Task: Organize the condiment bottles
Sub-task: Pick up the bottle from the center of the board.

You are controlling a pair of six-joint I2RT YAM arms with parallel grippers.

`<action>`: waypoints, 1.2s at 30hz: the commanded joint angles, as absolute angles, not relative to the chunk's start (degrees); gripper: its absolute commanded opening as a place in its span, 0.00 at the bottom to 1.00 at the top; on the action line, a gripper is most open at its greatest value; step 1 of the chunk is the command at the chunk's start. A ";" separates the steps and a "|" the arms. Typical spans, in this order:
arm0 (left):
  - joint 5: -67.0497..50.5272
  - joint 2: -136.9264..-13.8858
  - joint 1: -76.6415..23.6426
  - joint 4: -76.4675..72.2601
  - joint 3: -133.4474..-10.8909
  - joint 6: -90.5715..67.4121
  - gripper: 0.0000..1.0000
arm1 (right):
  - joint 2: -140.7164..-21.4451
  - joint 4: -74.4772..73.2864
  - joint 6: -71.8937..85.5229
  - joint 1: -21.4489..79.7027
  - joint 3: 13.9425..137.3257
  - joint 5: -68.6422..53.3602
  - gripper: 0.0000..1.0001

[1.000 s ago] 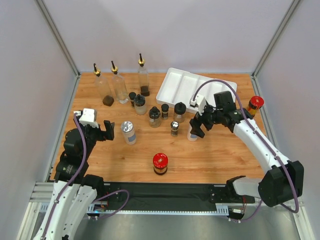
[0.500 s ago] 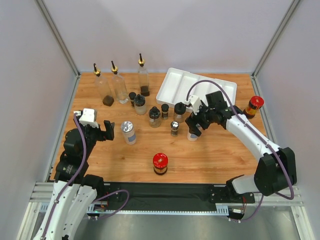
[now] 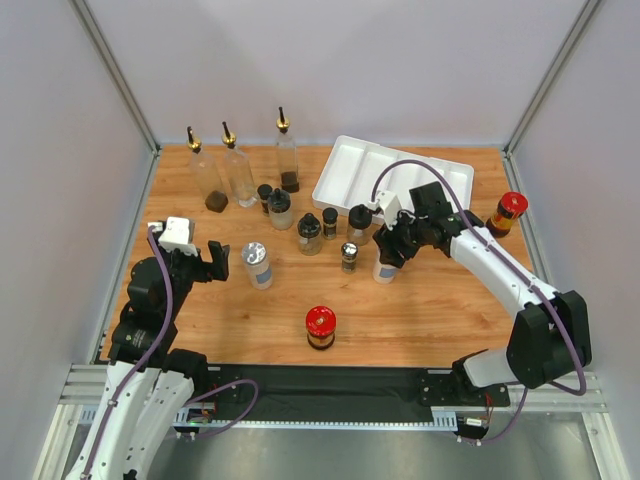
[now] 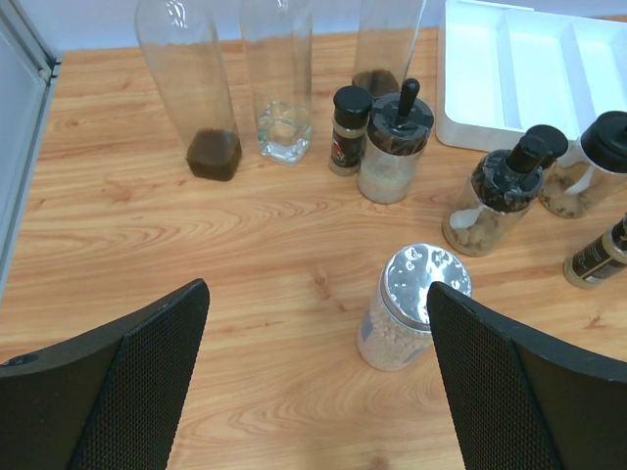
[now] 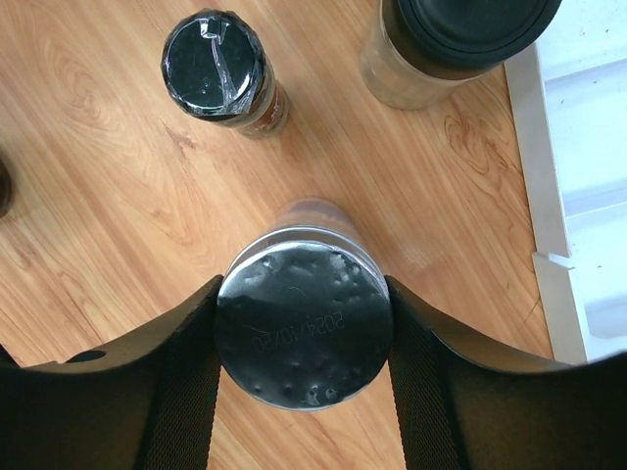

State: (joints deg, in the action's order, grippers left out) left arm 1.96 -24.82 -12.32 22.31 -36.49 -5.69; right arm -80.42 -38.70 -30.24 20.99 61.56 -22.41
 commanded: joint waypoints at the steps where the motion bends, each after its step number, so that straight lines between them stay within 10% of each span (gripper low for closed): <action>1: 1.58 -24.70 -12.57 22.41 -37.18 -5.36 1.00 | -78.93 -40.43 -31.02 21.27 63.81 -22.59 0.25; 36: 1.93 -24.43 -13.36 22.68 -37.27 -5.19 1.00 | -70.58 -51.50 -32.17 13.10 75.76 -24.52 0.09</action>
State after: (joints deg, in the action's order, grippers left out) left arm 1.98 -24.80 -12.95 22.48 -36.49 -5.67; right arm -72.84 -52.42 -31.86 14.61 71.68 -23.11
